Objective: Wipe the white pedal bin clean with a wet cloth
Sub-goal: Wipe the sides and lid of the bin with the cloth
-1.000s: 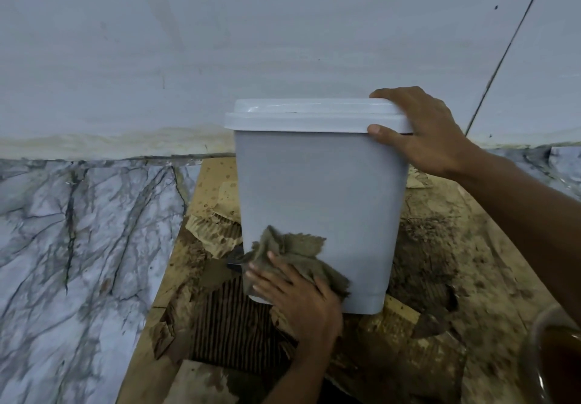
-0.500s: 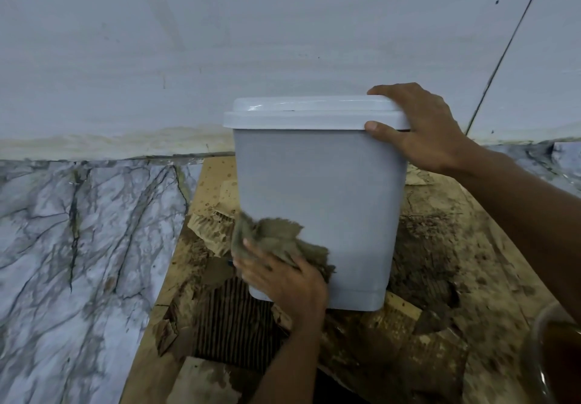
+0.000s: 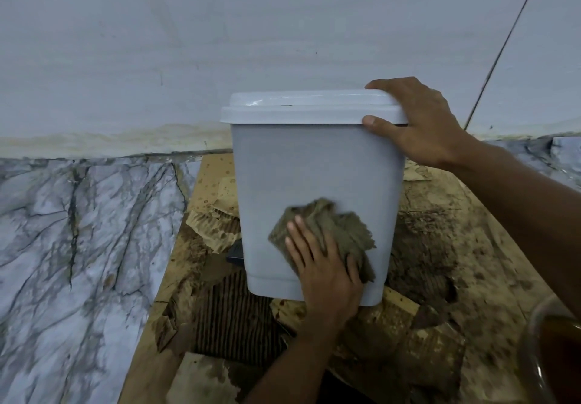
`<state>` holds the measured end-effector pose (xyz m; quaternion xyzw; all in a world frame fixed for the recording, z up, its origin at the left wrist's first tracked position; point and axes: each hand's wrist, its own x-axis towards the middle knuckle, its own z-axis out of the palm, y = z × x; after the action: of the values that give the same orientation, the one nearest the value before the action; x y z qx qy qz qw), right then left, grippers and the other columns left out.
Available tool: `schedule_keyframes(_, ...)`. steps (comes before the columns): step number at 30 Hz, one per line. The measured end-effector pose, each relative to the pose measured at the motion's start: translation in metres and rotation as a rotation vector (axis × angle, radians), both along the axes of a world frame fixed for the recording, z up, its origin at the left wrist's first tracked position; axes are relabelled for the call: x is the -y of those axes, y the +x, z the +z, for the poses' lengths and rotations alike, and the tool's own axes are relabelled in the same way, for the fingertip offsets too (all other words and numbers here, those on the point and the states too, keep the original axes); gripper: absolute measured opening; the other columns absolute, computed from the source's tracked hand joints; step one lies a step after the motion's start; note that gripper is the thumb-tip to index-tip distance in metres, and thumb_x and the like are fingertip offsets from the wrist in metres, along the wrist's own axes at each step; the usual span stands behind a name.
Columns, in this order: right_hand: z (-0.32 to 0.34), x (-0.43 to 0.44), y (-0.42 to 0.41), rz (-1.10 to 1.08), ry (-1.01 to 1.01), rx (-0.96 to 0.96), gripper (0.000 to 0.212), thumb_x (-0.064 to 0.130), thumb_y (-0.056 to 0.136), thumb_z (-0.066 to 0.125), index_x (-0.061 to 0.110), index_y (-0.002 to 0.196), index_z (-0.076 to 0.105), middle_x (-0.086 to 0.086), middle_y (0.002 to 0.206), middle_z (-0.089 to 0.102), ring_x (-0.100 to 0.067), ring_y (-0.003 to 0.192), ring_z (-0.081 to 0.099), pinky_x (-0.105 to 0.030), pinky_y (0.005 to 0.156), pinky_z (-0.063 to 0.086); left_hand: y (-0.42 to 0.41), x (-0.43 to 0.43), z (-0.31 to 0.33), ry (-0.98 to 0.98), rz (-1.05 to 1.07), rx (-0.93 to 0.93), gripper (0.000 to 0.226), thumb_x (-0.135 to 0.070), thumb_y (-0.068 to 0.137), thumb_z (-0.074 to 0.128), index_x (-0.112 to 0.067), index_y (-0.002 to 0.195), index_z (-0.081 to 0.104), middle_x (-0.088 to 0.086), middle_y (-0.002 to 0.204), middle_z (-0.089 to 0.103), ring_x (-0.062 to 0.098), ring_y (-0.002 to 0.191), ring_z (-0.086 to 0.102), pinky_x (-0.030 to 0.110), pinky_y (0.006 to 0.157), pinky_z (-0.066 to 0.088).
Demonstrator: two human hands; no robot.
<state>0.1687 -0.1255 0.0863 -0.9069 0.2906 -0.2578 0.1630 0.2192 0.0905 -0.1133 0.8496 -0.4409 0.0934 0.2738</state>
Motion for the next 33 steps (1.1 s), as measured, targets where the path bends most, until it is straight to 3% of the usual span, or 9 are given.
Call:
schedule_keyframes(4, 0.001, 0.0, -0.001, -0.003, 0.005, -0.011, 0.066, 0.072, 0.084, 0.041, 0.037, 0.14, 0.045, 0.006, 0.143, 0.048, -0.017, 0.137, 0.039, -0.05, 0.116, 0.021, 0.063, 0.022, 0.047, 0.053, -0.199, 0.313, 0.077, -0.046, 0.094, 0.043, -0.015, 0.16, 0.019, 0.024, 0.167, -0.003, 0.041, 0.156, -0.008, 0.055, 0.125, -0.006)
schedule_keyframes(8, 0.0, 0.001, 0.0, -0.001, 0.016, -0.01, 0.067, 0.073, 0.084, 0.04, 0.038, 0.14, 0.044, 0.007, 0.143, 0.048, -0.017, 0.137, 0.039, -0.054, 0.116, 0.022, 0.074, 0.04, 0.071, 0.042, -0.187, 0.386, 0.078, -0.047, 0.095, 0.039, -0.016, 0.162, 0.013, 0.022, 0.166, -0.006, 0.042, 0.155, -0.007, 0.056, 0.125, -0.008)
schedule_keyframes(12, 0.0, 0.001, 0.0, 0.003, 0.014, -0.017, 0.066, 0.073, 0.083, 0.039, 0.038, 0.14, 0.044, 0.008, 0.143, 0.048, -0.015, 0.137, 0.038, -0.053, 0.116, 0.021, 0.06, 0.024, 0.037, 0.145, -0.547, 0.606, 0.07, -0.052, 0.101, 0.041, -0.021, 0.161, 0.024, 0.018, 0.168, -0.006, 0.038, 0.156, -0.009, 0.055, 0.125, -0.008)
schedule_keyframes(16, 0.0, 0.0, -0.001, 0.003, 0.012, -0.015, 0.066, 0.073, 0.083, 0.04, 0.038, 0.14, 0.044, 0.009, 0.142, 0.048, -0.016, 0.136, 0.039, -0.051, 0.116, 0.021, 0.068, -0.01, 0.004, 0.171, -0.697, 0.708, 0.066, -0.05, 0.103, 0.038, -0.026, 0.162, 0.022, 0.012, 0.17, 0.001, 0.032, 0.158, 0.0, 0.049, 0.127, -0.004)
schedule_keyframes(21, 0.0, 0.001, 0.001, 0.003, 0.003, -0.015, 0.067, 0.073, 0.084, 0.039, 0.037, 0.14, 0.045, 0.008, 0.142, 0.049, -0.016, 0.137, 0.039, -0.052, 0.116, 0.021, 0.113, -0.034, 0.005, 0.076, -0.401, 0.537, 0.072, -0.058, 0.1, 0.032, -0.029, 0.163, 0.01, 0.011, 0.171, -0.009, 0.031, 0.158, -0.004, 0.049, 0.127, -0.005)
schedule_keyframes(25, -0.001, 0.001, 0.003, -0.006, 0.006, -0.011, 0.066, 0.072, 0.084, 0.04, 0.037, 0.14, 0.045, 0.007, 0.142, 0.048, -0.016, 0.137, 0.038, -0.051, 0.116, 0.02, 0.131, -0.008, 0.043, -0.104, -0.033, 0.252, 0.075, -0.053, 0.1, 0.036, -0.014, 0.162, 0.017, 0.029, 0.167, 0.003, 0.043, 0.156, -0.002, 0.061, 0.125, 0.006)
schedule_keyframes(28, -0.002, 0.003, 0.002, -0.012, 0.006, -0.01, 0.066, 0.072, 0.084, 0.04, 0.037, 0.14, 0.045, 0.006, 0.143, 0.048, -0.018, 0.137, 0.039, -0.053, 0.116, 0.021, 0.115, 0.03, 0.078, -0.156, 0.156, 0.108, 0.077, -0.053, 0.102, 0.032, -0.011, 0.162, 0.014, 0.029, 0.167, 0.002, 0.043, 0.156, -0.002, 0.061, 0.124, 0.007)
schedule_keyframes(30, -0.001, 0.003, 0.002, -0.014, 0.012, -0.01, 0.066, 0.072, 0.084, 0.04, 0.036, 0.14, 0.045, 0.005, 0.143, 0.048, -0.018, 0.137, 0.039, -0.054, 0.116, 0.02, 0.097, 0.05, 0.092, -0.121, 0.177, 0.116, 0.077, -0.057, 0.102, 0.023, -0.012, 0.163, 0.013, 0.028, 0.167, 0.003, 0.044, 0.155, -0.001, 0.062, 0.123, 0.004)
schedule_keyframes(33, -0.001, 0.003, 0.003, -0.015, 0.02, -0.005, 0.066, 0.071, 0.083, 0.041, 0.037, 0.14, 0.045, 0.005, 0.142, 0.048, -0.017, 0.137, 0.039, -0.054, 0.116, 0.02, 0.07, 0.066, 0.094, -0.059, -0.048, 0.272, 0.074, -0.057, 0.102, 0.023, -0.015, 0.163, 0.015, 0.024, 0.168, 0.002, 0.043, 0.156, 0.0, 0.061, 0.124, -0.001)
